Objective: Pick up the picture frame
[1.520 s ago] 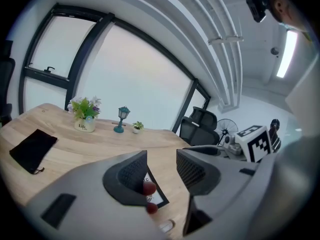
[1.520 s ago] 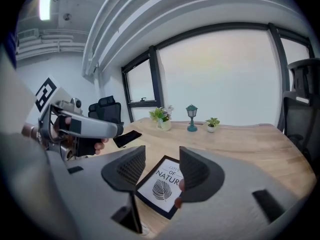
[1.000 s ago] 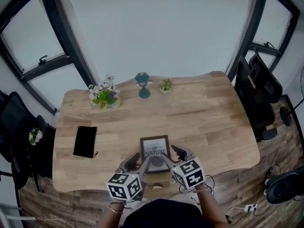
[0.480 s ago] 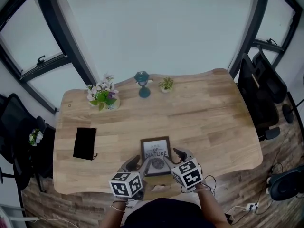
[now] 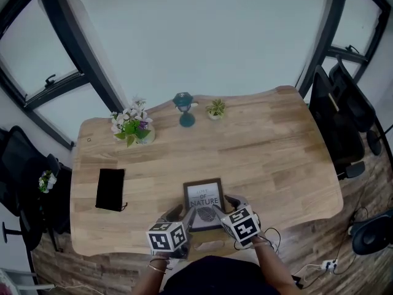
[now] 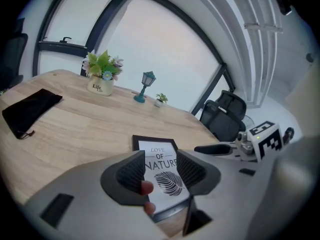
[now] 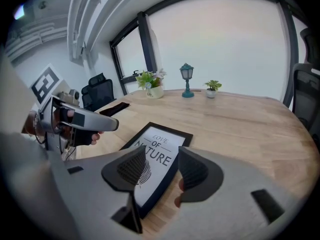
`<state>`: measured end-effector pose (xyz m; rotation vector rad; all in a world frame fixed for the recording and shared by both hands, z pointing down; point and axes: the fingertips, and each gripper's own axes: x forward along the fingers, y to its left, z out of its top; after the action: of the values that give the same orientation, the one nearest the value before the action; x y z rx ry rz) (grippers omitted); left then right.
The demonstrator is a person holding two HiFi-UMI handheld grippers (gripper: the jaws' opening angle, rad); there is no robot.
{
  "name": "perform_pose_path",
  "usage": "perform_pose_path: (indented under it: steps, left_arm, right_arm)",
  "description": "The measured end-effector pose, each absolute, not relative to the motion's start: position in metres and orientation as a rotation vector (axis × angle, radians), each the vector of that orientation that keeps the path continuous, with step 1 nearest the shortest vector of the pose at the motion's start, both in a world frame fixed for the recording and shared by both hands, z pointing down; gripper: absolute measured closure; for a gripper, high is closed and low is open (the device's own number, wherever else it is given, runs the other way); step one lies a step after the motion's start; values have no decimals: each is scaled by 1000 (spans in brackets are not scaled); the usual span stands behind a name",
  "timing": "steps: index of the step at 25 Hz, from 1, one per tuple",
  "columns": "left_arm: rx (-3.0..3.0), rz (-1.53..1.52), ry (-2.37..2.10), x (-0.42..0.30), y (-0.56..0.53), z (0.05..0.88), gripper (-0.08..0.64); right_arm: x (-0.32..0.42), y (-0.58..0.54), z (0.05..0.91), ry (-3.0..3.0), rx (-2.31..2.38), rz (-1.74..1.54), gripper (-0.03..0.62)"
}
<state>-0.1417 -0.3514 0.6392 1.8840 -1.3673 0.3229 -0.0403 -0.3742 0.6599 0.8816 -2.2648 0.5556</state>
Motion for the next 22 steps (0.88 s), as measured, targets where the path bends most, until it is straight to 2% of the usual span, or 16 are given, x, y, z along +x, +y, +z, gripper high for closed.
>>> perform_pose_path:
  steps: [22]
  left_arm:
    - [1781,465,-1278,-141,-352,708,384]
  right_arm:
    - [-35,-386,709,-2147,916,677,394]
